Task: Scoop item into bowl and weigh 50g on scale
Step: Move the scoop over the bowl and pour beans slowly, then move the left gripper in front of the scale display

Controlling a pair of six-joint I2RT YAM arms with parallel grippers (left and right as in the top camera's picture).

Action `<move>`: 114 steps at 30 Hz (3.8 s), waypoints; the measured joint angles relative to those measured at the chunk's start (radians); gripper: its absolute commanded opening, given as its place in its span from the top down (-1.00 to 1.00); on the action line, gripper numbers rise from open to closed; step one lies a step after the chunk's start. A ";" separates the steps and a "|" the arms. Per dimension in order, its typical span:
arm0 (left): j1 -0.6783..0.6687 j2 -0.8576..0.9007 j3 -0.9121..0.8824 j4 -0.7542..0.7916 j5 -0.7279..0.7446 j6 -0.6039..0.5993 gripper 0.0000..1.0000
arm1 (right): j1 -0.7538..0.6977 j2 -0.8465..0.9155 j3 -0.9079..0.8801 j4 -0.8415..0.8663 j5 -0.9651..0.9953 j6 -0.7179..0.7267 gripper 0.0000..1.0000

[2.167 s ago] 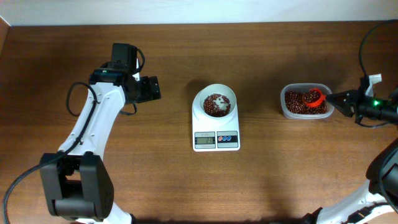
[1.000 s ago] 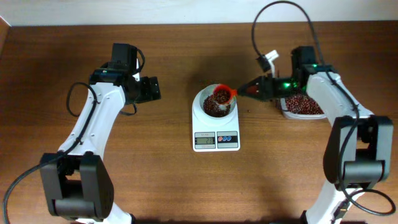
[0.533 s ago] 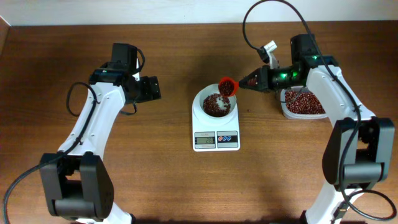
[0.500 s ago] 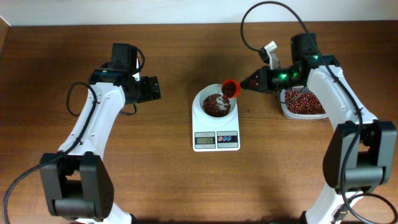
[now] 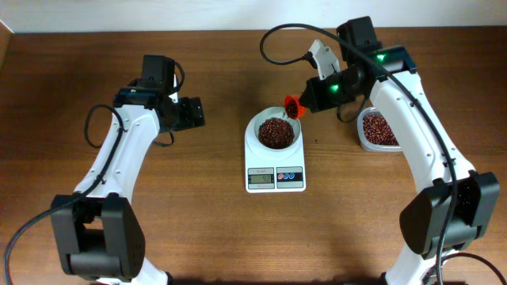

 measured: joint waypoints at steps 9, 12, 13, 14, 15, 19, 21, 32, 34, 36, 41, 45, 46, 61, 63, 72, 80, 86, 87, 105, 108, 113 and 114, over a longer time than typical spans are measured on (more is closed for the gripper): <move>0.000 0.000 0.000 0.000 0.000 0.000 -0.98 | 0.000 0.000 0.000 -0.016 -0.054 -0.003 0.92; 0.000 0.000 0.000 0.000 0.000 0.000 -0.98 | 0.000 0.000 0.000 -0.026 -0.058 -0.003 0.92; 0.000 0.000 0.000 0.000 0.000 0.000 -0.98 | 0.000 0.000 0.000 -0.031 -0.058 -0.002 0.92; 0.000 0.000 0.000 0.000 0.000 0.000 -0.98 | 0.000 0.000 0.000 -0.037 -0.058 -0.003 0.92; 0.000 0.000 0.000 0.000 0.000 0.000 -0.98 | 0.000 0.000 0.000 -0.041 -0.058 -0.002 0.92; 0.000 0.000 0.000 0.000 0.000 0.000 -0.98 | 0.000 0.000 0.000 -0.065 -0.058 -0.002 0.92; 0.000 0.000 0.000 0.000 0.000 0.000 -0.98 | 0.000 0.000 0.000 -0.066 -0.058 -0.002 0.92; 0.000 0.000 0.000 0.000 0.000 0.000 -0.98 | 0.000 0.000 0.000 -0.058 -0.058 -0.002 0.92; 0.000 0.000 0.000 0.000 0.000 0.000 -0.98 | 0.000 0.000 0.000 -0.058 -0.058 -0.002 0.92; 0.000 0.000 0.000 0.000 0.000 0.000 -0.98 | 0.000 0.000 0.000 -0.058 -0.061 -0.002 0.92; 0.000 0.000 0.000 0.000 0.000 0.000 -0.98 | 0.004 0.000 0.000 -0.029 -0.061 0.016 0.92; 0.000 0.000 0.000 0.000 0.000 0.000 -0.98 | 0.029 0.000 0.000 -0.028 -0.013 0.021 0.92; 0.000 0.000 0.000 0.000 0.000 0.000 -0.98 | 0.029 0.000 0.000 -0.028 0.005 0.021 0.92; 0.000 0.000 0.000 0.000 0.000 0.000 -0.98 | 0.043 0.000 0.000 -0.009 0.014 0.039 0.92; 0.000 0.000 0.000 0.000 0.000 0.000 -0.98 | 0.043 0.000 0.000 -0.002 0.014 0.042 0.92; 0.000 0.000 0.000 0.000 0.000 0.000 -0.98 | 0.043 0.000 0.000 0.002 -0.002 0.058 0.92; 0.000 0.000 0.000 0.000 0.000 0.000 -0.98 | 0.043 0.000 0.000 0.006 -0.005 0.068 0.92; 0.000 0.000 0.000 0.027 -0.002 0.000 -0.98 | 0.043 0.000 0.000 0.014 -0.005 0.069 0.92; 0.000 0.000 -0.003 0.085 0.000 -0.001 -0.97 | 0.043 0.000 0.000 0.016 -0.006 0.068 0.92; -0.623 -0.306 -0.158 -0.259 0.062 -0.124 -0.97 | 0.045 0.000 0.006 0.009 -0.013 0.077 0.92; -0.623 -0.208 -0.158 -0.215 0.053 -0.124 -0.97 | 0.045 0.000 0.006 0.010 -0.013 0.077 0.92; -0.679 -0.207 -0.159 -0.171 -0.046 -0.173 -0.97 | 0.045 0.000 0.006 0.010 -0.013 0.077 0.92; -0.689 -0.207 -0.159 -0.167 -0.047 -0.173 -0.97 | 0.045 0.000 0.006 0.010 -0.013 0.077 0.92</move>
